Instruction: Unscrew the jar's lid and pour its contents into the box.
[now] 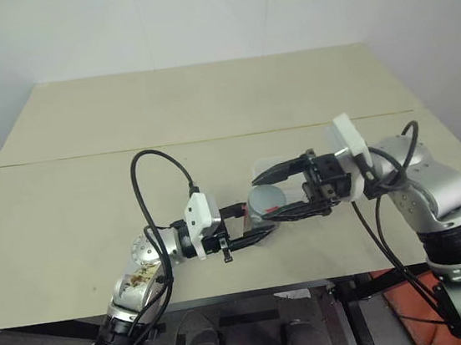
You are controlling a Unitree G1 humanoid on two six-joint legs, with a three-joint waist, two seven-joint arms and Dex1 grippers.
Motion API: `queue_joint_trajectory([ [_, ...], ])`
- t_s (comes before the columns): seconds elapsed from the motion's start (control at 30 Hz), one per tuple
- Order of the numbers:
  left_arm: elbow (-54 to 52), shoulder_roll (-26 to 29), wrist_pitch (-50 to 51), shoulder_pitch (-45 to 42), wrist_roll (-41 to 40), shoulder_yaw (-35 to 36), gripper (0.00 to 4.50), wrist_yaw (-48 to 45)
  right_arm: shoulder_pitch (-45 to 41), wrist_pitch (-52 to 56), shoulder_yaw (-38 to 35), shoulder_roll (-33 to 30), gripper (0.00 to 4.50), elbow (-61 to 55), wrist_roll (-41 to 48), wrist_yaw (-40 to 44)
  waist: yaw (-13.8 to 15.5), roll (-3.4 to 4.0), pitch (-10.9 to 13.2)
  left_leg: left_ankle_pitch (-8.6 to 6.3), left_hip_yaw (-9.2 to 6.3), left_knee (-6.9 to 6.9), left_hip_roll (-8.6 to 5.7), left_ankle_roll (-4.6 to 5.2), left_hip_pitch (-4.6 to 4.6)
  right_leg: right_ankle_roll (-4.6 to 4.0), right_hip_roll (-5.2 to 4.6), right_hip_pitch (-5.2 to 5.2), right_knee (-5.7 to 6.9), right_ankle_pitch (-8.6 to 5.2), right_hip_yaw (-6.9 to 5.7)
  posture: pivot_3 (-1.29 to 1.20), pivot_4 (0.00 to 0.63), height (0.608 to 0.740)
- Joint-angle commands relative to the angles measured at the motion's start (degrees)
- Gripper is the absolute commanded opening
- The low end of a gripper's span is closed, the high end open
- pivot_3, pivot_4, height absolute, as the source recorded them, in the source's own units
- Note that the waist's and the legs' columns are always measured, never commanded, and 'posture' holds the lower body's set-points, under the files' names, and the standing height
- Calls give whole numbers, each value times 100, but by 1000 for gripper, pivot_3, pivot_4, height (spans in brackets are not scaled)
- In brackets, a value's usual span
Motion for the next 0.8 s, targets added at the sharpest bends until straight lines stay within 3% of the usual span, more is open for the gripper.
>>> queue_joint_trajectory([
  [0.03,-242,-61,-239,-122,-141,73,1935,-148,-89,-318,-50,-38,2727,397,-135,343,0,0,0,0,0,0,1,0,0,0,0,0,0,0,0,0,150,740],
  [0.23,-182,-172,-379,-12,-10,79,1935,-26,-135,-709,-206,168,2727,630,-5,529,1,0,0,0,-3,0,1,0,0,0,0,0,3,0,0,0,150,740],
  [0.27,-175,-192,-386,7,-3,86,1935,-4,-121,-773,-248,198,3439,636,24,540,2,0,0,0,-3,0,1,0,0,0,-1,-1,3,0,0,0,150,740],
  [0.4,-77,-240,-510,85,34,99,1935,-14,-65,-846,-432,226,4471,564,102,418,4,0,0,0,-6,1,1,0,0,0,-2,-1,4,0,0,0,150,740],
  [0.53,23,-272,-597,141,91,171,1935,94,105,-833,-666,165,4471,316,-96,-158,6,0,0,0,-12,0,1,0,0,0,-2,-1,4,0,0,0,150,740],
  [0.8,630,-728,-1063,-30,644,512,1935,1153,703,28,-1255,172,4471,-966,-246,-2443,31,0,0,0,-16,1,-3,0,-1,0,-7,-3,5,0,1,0,150,740],
])
